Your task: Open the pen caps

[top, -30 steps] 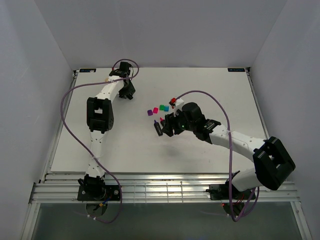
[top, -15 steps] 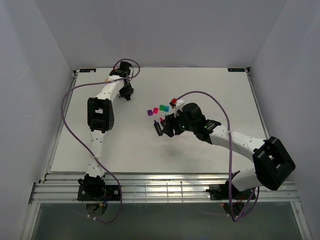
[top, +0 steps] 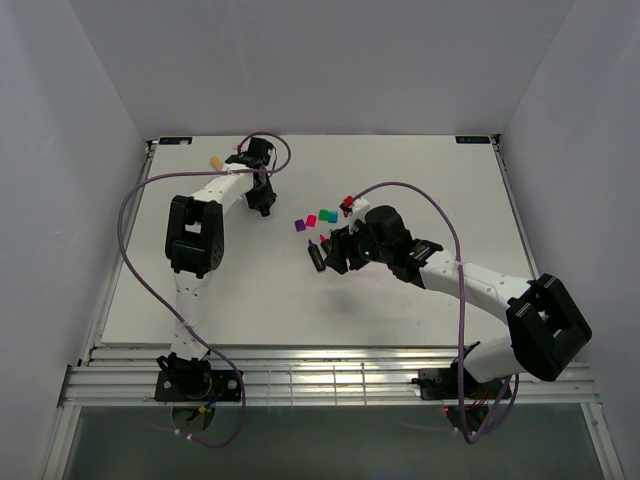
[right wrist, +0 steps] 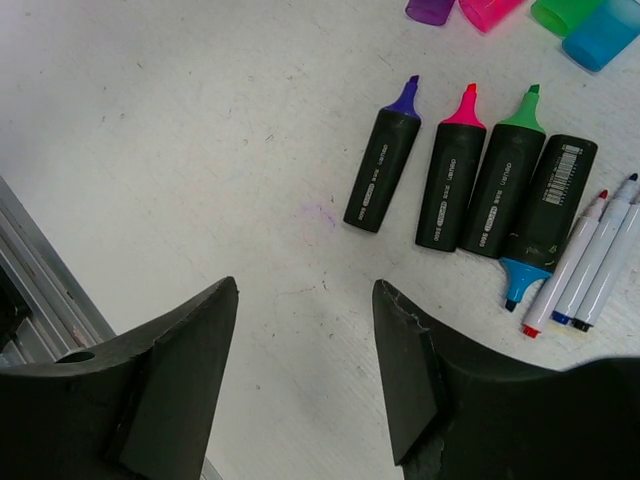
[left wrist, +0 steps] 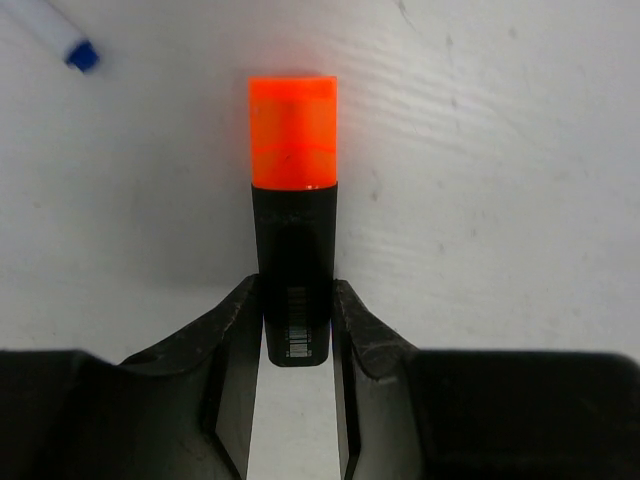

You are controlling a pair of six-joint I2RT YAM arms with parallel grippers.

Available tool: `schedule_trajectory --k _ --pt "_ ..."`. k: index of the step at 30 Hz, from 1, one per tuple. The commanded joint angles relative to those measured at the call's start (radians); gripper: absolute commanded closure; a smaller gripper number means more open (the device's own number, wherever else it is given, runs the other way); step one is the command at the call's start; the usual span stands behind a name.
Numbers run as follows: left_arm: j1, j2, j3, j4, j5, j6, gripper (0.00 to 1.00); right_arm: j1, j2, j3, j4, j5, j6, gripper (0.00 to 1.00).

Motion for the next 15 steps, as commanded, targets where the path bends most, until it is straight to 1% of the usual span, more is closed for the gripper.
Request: schedule_trajectory --k 1,2,4,7,8,10,12,14,15 --pt "-0.033 -0.191 -0.131 0.086 0.046 -0.024 1.0 -0.009 -0.021 0.042 0.014 -0.018 0.023 0.37" --pt "-0.036 -0.252 -0.161 0.102 0.063 -0.033 1.0 -0.011 -0.018 0.045 0.013 -0.038 0.026 0.37" --pt "-0.038 -0.305 -0.246 0.15 0.135 -0.048 1.0 -0.019 -0.007 0.064 0.014 -0.056 0.033 0.37" --pt "-0.04 -0.394 -0.329 0.206 0.228 -0.056 1.0 -0.037 0.012 0.084 0.016 -0.095 0.053 0.36" --pt "-0.041 -0.413 -0.387 0.218 0.265 -0.059 1.0 -0.054 0.016 0.087 0.016 -0.12 0.073 0.36" --pt "-0.041 -0.476 -0.449 0.25 0.296 -0.053 1.0 -0.072 0.022 0.1 0.017 -0.145 0.095 0.36" --pt "-0.041 -0.544 -0.553 0.276 0.345 -0.044 1.0 -0.104 0.032 0.116 0.016 -0.187 0.13 0.36" --pt "-0.044 -0.593 -0.639 0.355 0.391 -0.045 1.0 -0.127 0.065 0.159 0.016 -0.22 0.142 0.35" --pt "-0.046 -0.619 -0.731 0.387 0.449 -0.051 1.0 -0.13 0.095 0.179 0.013 -0.228 0.156 0.35"
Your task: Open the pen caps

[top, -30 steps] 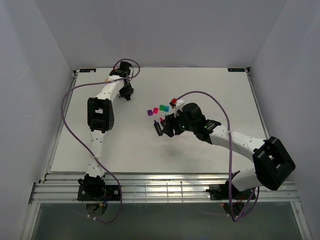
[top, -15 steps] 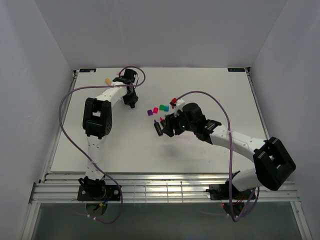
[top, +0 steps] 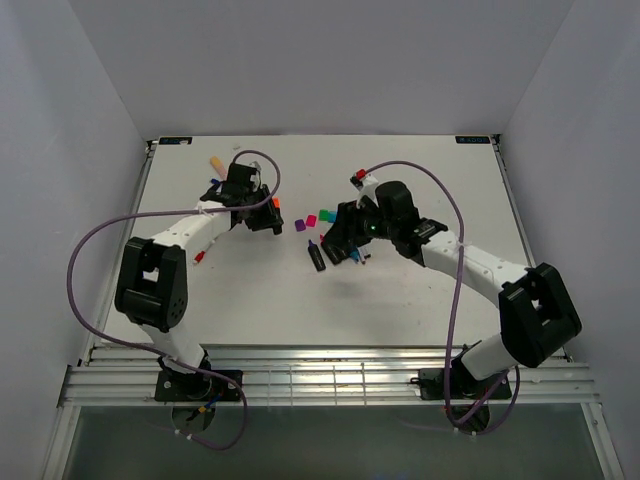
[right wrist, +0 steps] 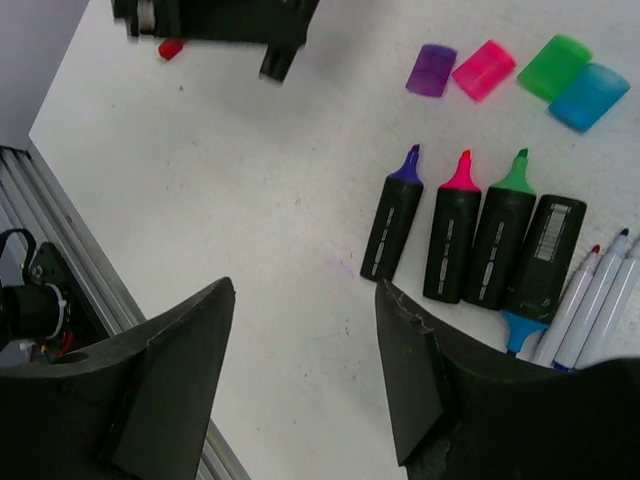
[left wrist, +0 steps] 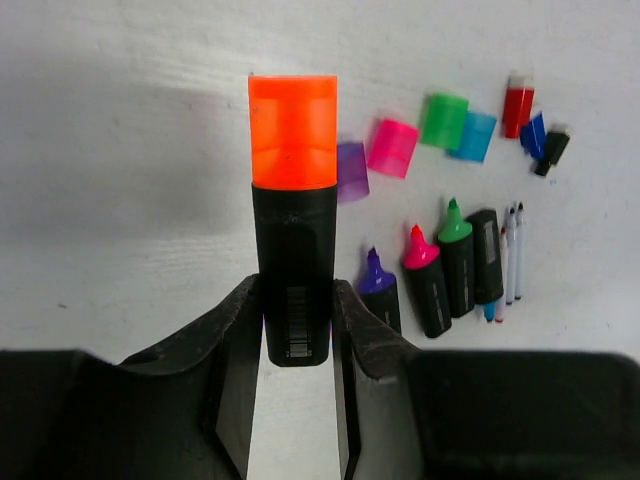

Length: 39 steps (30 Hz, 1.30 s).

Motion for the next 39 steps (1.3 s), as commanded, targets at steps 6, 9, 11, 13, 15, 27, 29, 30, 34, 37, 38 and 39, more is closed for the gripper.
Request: schedule_trajectory --k 6,9,11,13,15,27,29,30,34,37,38,39 --pt "-0.065 -0.252 -0.341 0.292 0.205 -0.018 1.0 -0.034 0.218 0.218 0.048 -0.181 0.149 0.36" --pt "-0.09 -0.323 -0.409 0.324 0.199 -0.029 1.0 -0.032 0.283 0.232 0.122 -0.224 0.234 0.37" --pt "-0.099 -0.355 -0.449 0.338 0.198 -0.035 1.0 -0.029 0.312 0.241 0.142 -0.246 0.271 0.37" --pt "-0.105 -0.384 -0.466 0.347 0.198 -0.04 1.0 -0.024 0.348 0.256 0.148 -0.246 0.28 0.37" --pt "-0.11 -0.398 -0.478 0.35 0.196 -0.04 1.0 -0.021 0.37 0.262 0.145 -0.235 0.286 0.38" --pt "-0.145 -0.398 -0.504 0.365 0.186 -0.042 1.0 -0.023 0.394 0.252 0.237 -0.241 0.338 0.39" --pt "-0.151 -0.401 -0.504 0.366 0.184 -0.045 1.0 -0.023 0.404 0.272 0.237 -0.243 0.344 0.39" --pt "-0.153 -0.404 -0.506 0.366 0.184 -0.045 1.0 -0.021 0.42 0.279 0.234 -0.241 0.346 0.39" --pt "-0.164 -0.41 -0.51 0.366 0.179 -0.045 1.0 -0.023 0.456 0.313 0.24 -0.246 0.363 0.4" --pt "-0.17 -0.415 -0.518 0.367 0.173 -0.046 1.0 -0.02 0.472 0.327 0.257 -0.244 0.384 0.4" --pt "-0.171 -0.415 -0.521 0.367 0.175 -0.048 1.0 -0.018 0.476 0.334 0.256 -0.244 0.387 0.41" --pt "-0.171 -0.418 -0.523 0.367 0.175 -0.048 1.0 -0.017 0.487 0.347 0.254 -0.244 0.389 0.42"
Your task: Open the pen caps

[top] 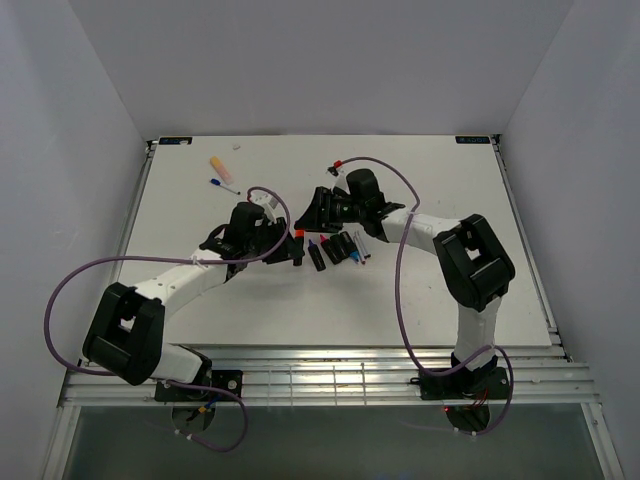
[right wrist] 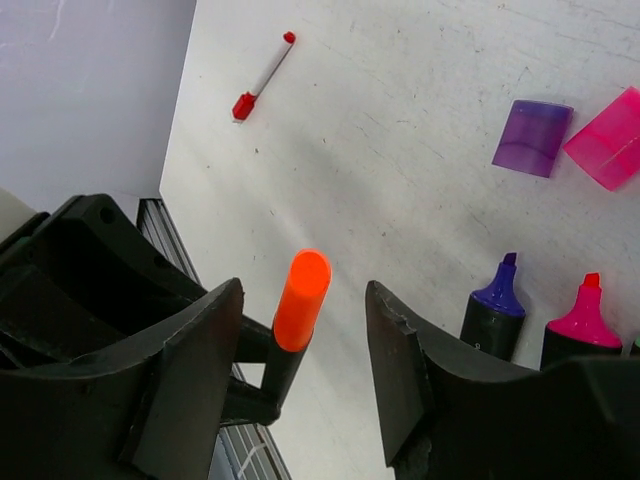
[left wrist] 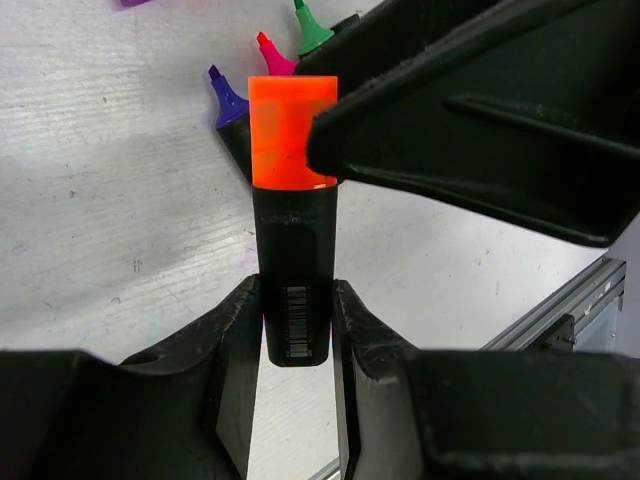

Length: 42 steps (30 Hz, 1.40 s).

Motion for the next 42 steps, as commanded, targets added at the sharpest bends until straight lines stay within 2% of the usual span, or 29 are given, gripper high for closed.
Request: schedule_trajectory --k 1,7,12,15,18,19,21,23,24,27,28,35,42 --pt "-0.011 -0.048 -0.016 0.023 -0.006 0.0 1.0 0.007 0.023 0.059 0.041 -0.016 0.029 0.42" --pt "-0.012 -0.063 -0.024 0.023 -0.014 0.002 1.0 0.023 0.054 0.073 0.051 -0.025 0.052 0.51" --pt "-0.012 -0.068 -0.021 0.021 -0.019 0.003 1.0 0.046 0.057 0.07 0.051 -0.022 0.052 0.52" --pt "-0.014 -0.068 -0.021 0.02 -0.019 0.005 1.0 0.052 0.063 0.07 0.051 -0.025 0.052 0.58" --pt "-0.014 -0.073 -0.022 0.018 -0.014 0.005 1.0 0.052 0.054 0.062 0.046 -0.008 0.049 0.72" --pt "-0.014 -0.076 -0.025 0.018 -0.006 0.006 1.0 0.052 0.053 0.059 0.048 -0.007 0.046 0.84" --pt "-0.014 -0.085 -0.028 0.015 0.007 0.011 0.99 0.05 0.04 0.058 0.046 -0.01 0.037 0.92" --pt "-0.014 -0.091 -0.033 0.014 0.035 0.015 0.84 0.049 0.027 0.055 0.046 -0.036 0.02 0.92" --pt "-0.012 -0.099 -0.034 0.012 0.046 0.018 0.65 0.047 0.019 0.041 0.049 -0.047 0.014 0.92" --pt "-0.012 -0.118 -0.045 0.035 0.104 0.037 0.45 0.032 -0.021 -0.023 0.126 -0.128 0.026 0.92" --pt "-0.012 -0.125 -0.05 0.043 0.121 0.041 0.43 0.021 -0.029 -0.04 0.181 -0.184 0.035 0.92" --pt "-0.012 -0.155 -0.103 0.165 0.268 0.035 0.43 -0.017 -0.075 -0.142 0.382 -0.369 0.145 0.92" --pt "-0.012 -0.142 -0.139 0.303 0.405 -0.006 0.49 -0.023 -0.037 -0.221 0.871 -0.449 0.457 0.92"
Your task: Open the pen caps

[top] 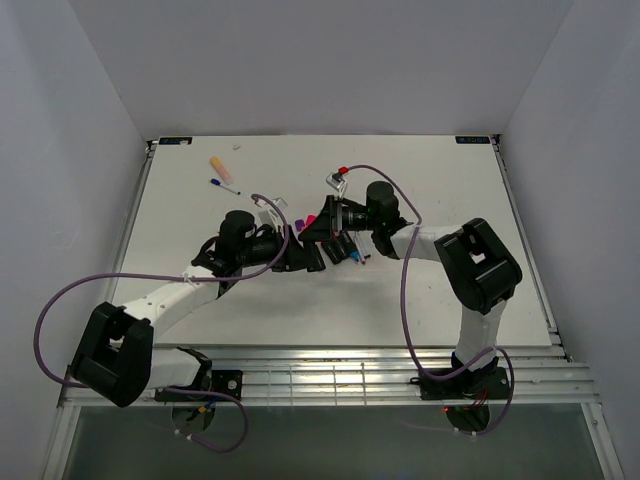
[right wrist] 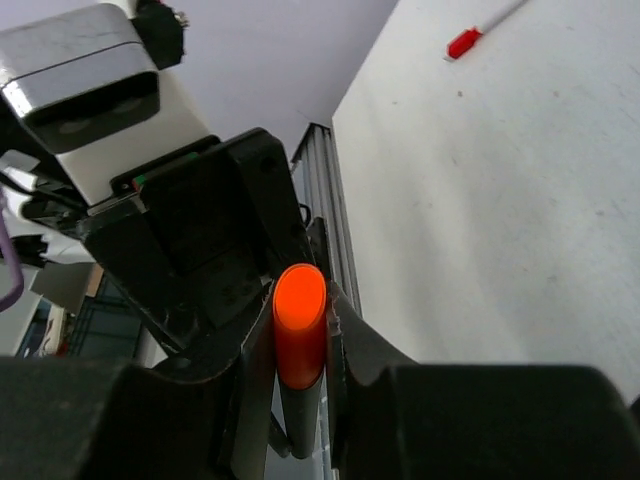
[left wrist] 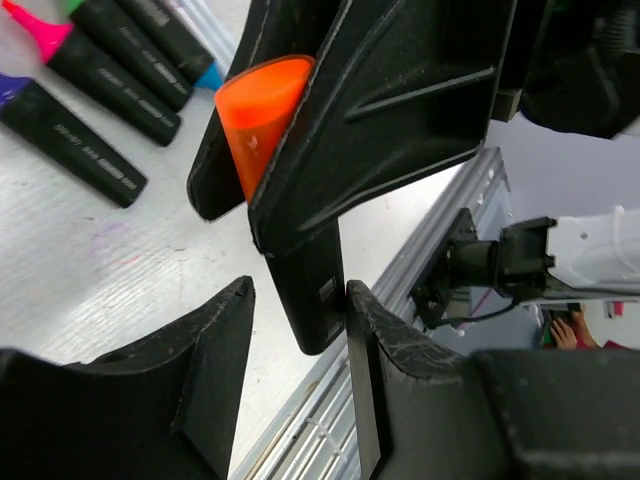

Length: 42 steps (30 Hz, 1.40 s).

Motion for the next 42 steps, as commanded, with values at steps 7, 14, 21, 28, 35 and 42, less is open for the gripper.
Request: schedule_trajectory --k 7,14,21,28,35,42 --pt "-0.004 -0.003 -0.008 0.186 0.146 -0.041 0.62 0.004 0.053 -0.028 0.529 -0.091 0.341 0.92" --pt "-0.004 0.023 -0.017 0.188 0.146 -0.065 0.91 0.004 0.015 -0.021 0.318 -0.059 0.199 0.92" --pt "-0.004 0.025 -0.046 0.171 0.111 -0.077 1.0 0.005 -0.074 0.087 -0.287 0.129 -0.231 0.92" --pt "-0.006 0.06 0.013 0.002 -0.102 -0.047 1.0 0.051 -0.108 0.229 -0.682 0.444 -0.516 0.92" --pt "-0.007 0.077 0.014 -0.177 -0.32 -0.07 1.0 0.108 -0.037 0.364 -0.84 0.585 -0.608 0.92" --pt "-0.009 0.015 -0.031 -0.179 -0.372 -0.097 1.0 0.172 0.067 0.486 -0.874 0.645 -0.628 0.92"
